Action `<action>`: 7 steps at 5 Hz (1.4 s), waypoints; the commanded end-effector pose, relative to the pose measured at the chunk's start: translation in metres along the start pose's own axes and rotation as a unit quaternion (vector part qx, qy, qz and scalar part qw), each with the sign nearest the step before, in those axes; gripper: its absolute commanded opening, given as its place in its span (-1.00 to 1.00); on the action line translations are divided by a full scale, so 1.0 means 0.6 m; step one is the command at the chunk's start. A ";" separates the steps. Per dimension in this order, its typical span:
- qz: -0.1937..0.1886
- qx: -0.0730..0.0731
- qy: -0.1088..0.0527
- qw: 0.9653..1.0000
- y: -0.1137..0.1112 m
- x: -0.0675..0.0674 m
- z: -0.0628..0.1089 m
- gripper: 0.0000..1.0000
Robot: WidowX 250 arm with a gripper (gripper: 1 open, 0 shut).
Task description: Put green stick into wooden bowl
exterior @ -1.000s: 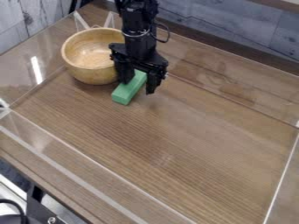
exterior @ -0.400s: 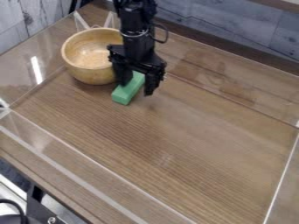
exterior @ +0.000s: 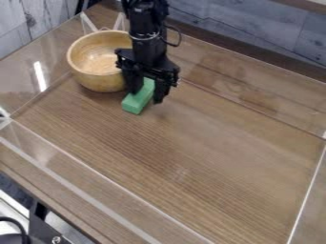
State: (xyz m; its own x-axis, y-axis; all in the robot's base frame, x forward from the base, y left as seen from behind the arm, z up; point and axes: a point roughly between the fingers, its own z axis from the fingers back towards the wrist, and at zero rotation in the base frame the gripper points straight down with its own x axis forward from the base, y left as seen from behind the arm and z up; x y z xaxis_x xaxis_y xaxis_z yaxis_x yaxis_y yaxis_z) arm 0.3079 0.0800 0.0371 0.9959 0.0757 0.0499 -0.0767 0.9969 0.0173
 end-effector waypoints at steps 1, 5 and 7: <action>0.004 0.009 -0.041 0.999 0.011 0.019 0.036 -1.00; 0.034 -0.006 -0.049 0.998 0.019 0.029 0.091 -1.00; 0.047 -0.012 -0.064 0.997 0.026 0.036 0.124 -1.00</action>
State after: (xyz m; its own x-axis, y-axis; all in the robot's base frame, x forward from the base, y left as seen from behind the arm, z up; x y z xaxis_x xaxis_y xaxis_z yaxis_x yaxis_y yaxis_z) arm 0.3154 0.0898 0.0829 0.9842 0.1587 0.0785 -0.1569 0.9872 -0.0281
